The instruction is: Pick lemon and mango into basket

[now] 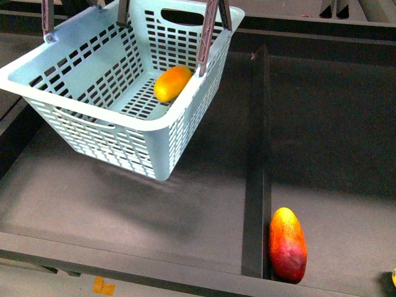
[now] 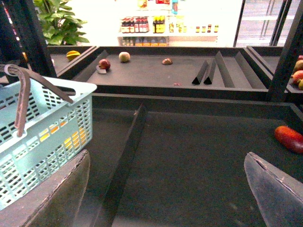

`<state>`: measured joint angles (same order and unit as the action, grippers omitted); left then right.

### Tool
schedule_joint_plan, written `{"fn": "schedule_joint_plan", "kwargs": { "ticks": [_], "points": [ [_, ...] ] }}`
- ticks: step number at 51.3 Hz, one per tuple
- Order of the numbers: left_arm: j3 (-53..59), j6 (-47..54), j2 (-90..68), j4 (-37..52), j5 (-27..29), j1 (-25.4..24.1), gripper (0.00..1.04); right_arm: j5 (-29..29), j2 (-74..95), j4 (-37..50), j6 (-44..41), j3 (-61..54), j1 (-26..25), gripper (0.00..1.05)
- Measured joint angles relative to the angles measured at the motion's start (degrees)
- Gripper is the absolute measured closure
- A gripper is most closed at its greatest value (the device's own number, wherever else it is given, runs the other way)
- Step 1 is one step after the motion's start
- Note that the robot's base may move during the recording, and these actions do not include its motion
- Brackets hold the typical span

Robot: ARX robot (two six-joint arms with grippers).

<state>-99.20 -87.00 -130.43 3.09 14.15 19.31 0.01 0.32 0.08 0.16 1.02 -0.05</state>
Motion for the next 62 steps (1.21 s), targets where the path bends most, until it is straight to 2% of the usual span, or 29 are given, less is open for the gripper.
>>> {"fn": "schedule_joint_plan", "kwargs": {
  "ticks": [9, 26, 35, 43, 47, 52, 54, 55, 56, 58, 59, 62],
  "points": [
    [-5.77, -2.91, -6.21, -3.21, -0.81, -0.63, 1.0, 0.02, 0.0, 0.0, 0.0, 0.0, 0.0, 0.09],
    [-1.97, -3.61, -5.81, -0.55, -0.2, 1.14, 0.99, 0.0, 0.0, 0.0, 0.0, 0.0, 0.0, 0.09],
    [1.31, -7.26, -3.91, -0.17, 1.36, 1.53, 0.72, 0.02, 0.0, 0.0, 0.0, 0.0, 0.0, 0.09],
    [6.21, -10.01, 0.85, -0.15, 5.11, 1.16, 0.48, 0.02, 0.0, 0.0, 0.0, 0.0, 0.0, 0.09],
    [11.45, -10.38, 6.23, 0.0, 7.72, 0.46, 0.32, 0.02, 0.0, 0.0, 0.0, 0.0, 0.0, 0.09],
    [18.08, -7.61, 15.98, -9.81, 10.03, -0.46, 0.08, 0.02, 0.0, 0.0, 0.0, 0.0, 0.0, 0.09],
    [21.22, -7.26, 19.63, -11.91, 10.36, -0.52, 0.06, 0.02, 0.0, 0.0, 0.0, 0.0, 0.0, 0.09],
    [22.21, -5.84, 20.57, -11.45, 10.1, -0.55, 0.08, 0.02, 0.0, 0.0, 0.0, 0.0, 0.0, 0.09],
    [24.11, -3.13, 21.27, -7.21, 8.76, -0.79, 0.1, 0.0, 0.0, 0.0, 0.0, 0.0, 0.0, 0.09],
    [29.44, 6.23, 22.71, 5.6, 4.87, -1.4, 0.17, -0.02, -0.02, 0.0, 0.0, 0.0, 0.02, 0.09],
    [30.88, 8.9, 23.04, 8.83, 4.02, -1.57, 0.19, -0.02, -0.02, 0.0, 0.0, 0.0, 0.02, 0.09],
    [40.28, 27.32, 25.03, 27.5, 1.38, -2.6, 0.29, 0.0, -0.02, 0.0, 0.0, 0.0, 0.0, 0.09]
  ]
}}
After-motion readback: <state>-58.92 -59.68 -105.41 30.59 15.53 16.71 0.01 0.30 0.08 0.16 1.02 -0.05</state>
